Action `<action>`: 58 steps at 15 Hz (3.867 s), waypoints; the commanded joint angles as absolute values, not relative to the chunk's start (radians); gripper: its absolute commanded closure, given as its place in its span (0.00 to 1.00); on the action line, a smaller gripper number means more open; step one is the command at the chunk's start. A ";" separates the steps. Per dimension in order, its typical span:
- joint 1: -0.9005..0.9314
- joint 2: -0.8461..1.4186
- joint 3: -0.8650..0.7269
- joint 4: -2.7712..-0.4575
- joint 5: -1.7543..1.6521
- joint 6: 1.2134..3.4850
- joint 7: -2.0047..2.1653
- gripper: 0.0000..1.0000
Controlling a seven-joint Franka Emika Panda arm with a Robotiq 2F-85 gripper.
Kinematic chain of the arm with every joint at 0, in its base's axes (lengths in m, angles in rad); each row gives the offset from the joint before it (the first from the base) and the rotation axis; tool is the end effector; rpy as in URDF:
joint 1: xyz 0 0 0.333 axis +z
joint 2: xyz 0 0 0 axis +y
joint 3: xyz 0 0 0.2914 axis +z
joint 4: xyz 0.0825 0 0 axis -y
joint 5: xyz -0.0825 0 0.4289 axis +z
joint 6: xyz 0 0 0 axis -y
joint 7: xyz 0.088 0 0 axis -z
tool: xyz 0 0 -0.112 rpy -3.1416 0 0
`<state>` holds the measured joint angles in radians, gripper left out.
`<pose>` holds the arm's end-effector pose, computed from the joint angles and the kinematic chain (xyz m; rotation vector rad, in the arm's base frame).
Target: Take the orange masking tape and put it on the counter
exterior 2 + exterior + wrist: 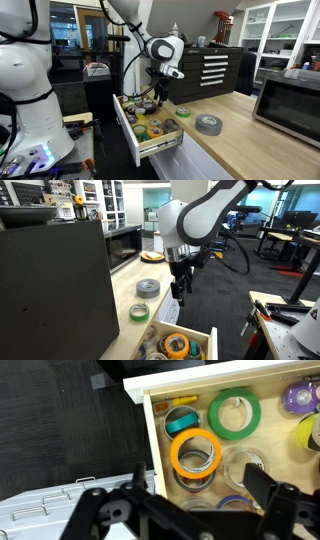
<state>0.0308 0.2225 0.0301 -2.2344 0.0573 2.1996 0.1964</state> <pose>0.5354 0.0354 0.1884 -3.0881 0.2710 0.4074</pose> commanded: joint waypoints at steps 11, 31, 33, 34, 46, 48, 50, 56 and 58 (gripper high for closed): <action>0.036 0.290 0.093 -2.302 0.071 2.320 -0.141 0.00; 0.245 0.498 -0.013 -2.393 -0.296 2.827 0.042 0.00; 0.263 0.524 -0.024 -2.392 -0.311 2.872 0.037 0.00; 0.267 0.541 -0.025 -2.389 -0.308 2.895 0.032 0.00; 0.244 0.674 -0.021 -2.357 -0.265 3.002 -0.026 0.00; 0.229 0.689 -0.012 -2.342 -0.261 2.999 -0.037 0.00; 0.213 0.704 0.000 -2.327 -0.257 2.992 -0.049 0.00; 0.160 0.754 0.022 -2.289 -0.250 2.983 -0.093 0.26; 0.146 0.759 0.030 -2.282 -0.252 2.981 -0.109 0.41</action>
<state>0.1832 0.7462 0.0042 -2.2969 -0.2704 2.9750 -0.0610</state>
